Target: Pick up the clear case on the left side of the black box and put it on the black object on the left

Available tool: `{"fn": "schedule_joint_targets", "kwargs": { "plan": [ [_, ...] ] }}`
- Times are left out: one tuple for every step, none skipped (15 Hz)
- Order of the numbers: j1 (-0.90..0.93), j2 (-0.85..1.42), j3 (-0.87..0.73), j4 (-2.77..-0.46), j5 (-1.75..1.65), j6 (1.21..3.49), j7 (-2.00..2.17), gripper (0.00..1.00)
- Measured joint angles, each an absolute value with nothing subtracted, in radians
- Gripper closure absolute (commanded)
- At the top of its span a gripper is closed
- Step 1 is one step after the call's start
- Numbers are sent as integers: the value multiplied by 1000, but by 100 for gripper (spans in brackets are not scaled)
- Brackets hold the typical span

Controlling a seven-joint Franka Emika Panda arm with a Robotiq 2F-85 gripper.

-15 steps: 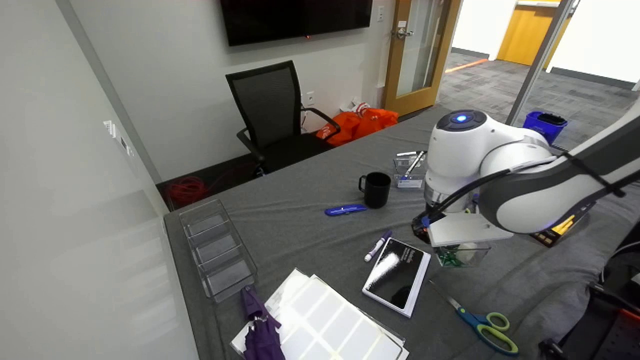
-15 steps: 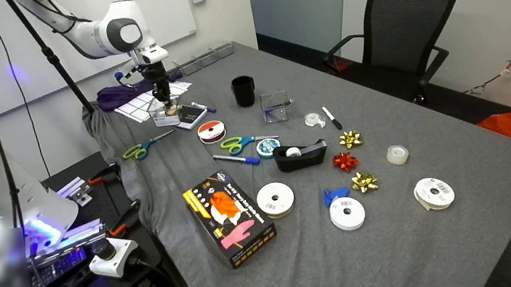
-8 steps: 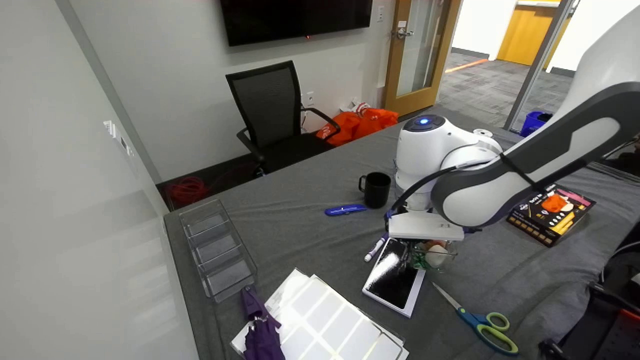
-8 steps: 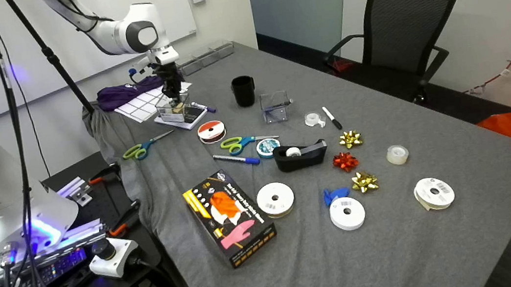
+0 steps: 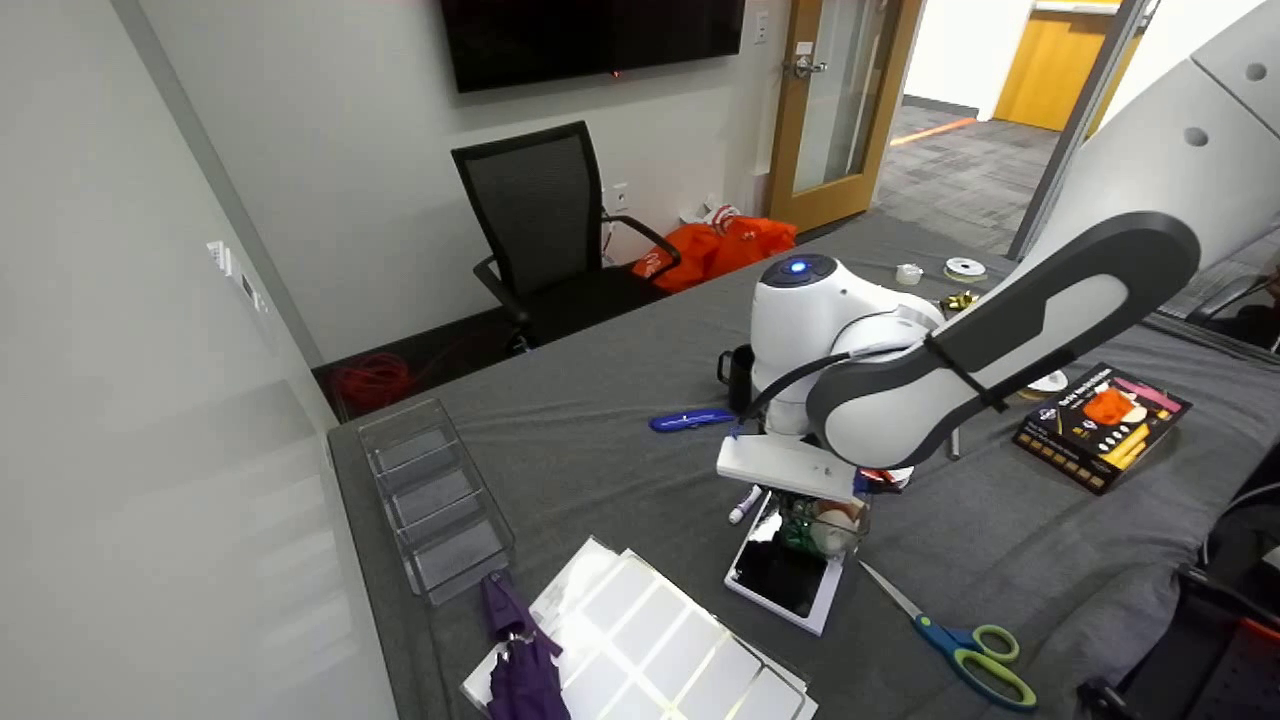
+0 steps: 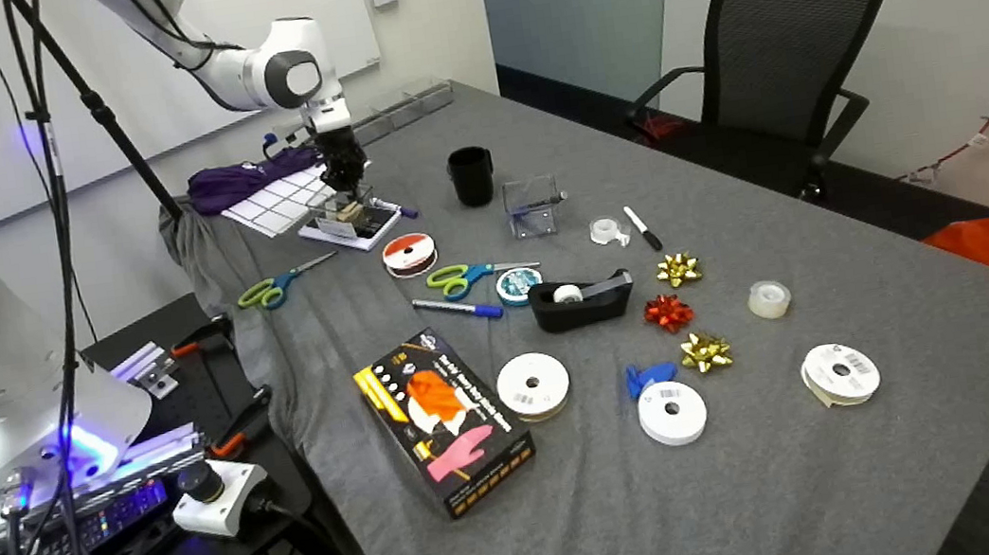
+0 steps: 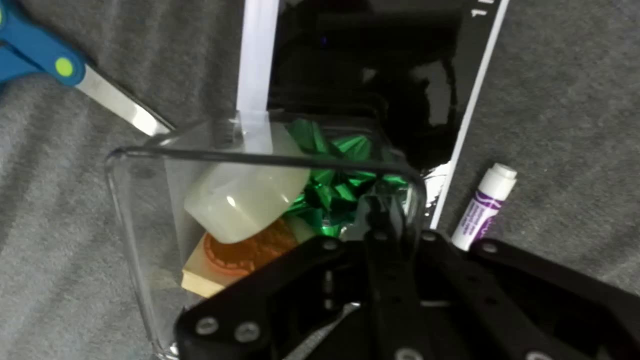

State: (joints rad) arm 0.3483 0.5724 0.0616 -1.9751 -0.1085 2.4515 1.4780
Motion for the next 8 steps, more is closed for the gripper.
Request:
{"fn": "schedule_joint_targets", "kwargs": {
  "plan": [
    [353, 581, 61, -1960, -100, 2446, 1506, 99],
    [357, 586, 60, -1949, -96, 2442, 1532, 99],
    [361, 588, 58, -1942, -95, 2442, 1556, 71],
    [367, 588, 52, -1938, -97, 2444, 1581, 71],
    [375, 588, 44, -1935, -102, 2444, 1603, 66],
    [385, 588, 35, -1934, -112, 2444, 1624, 58],
    [395, 587, 26, -1934, -127, 2444, 1642, 52],
    [404, 587, 18, -1934, -144, 2444, 1659, 44]
  ]
}}
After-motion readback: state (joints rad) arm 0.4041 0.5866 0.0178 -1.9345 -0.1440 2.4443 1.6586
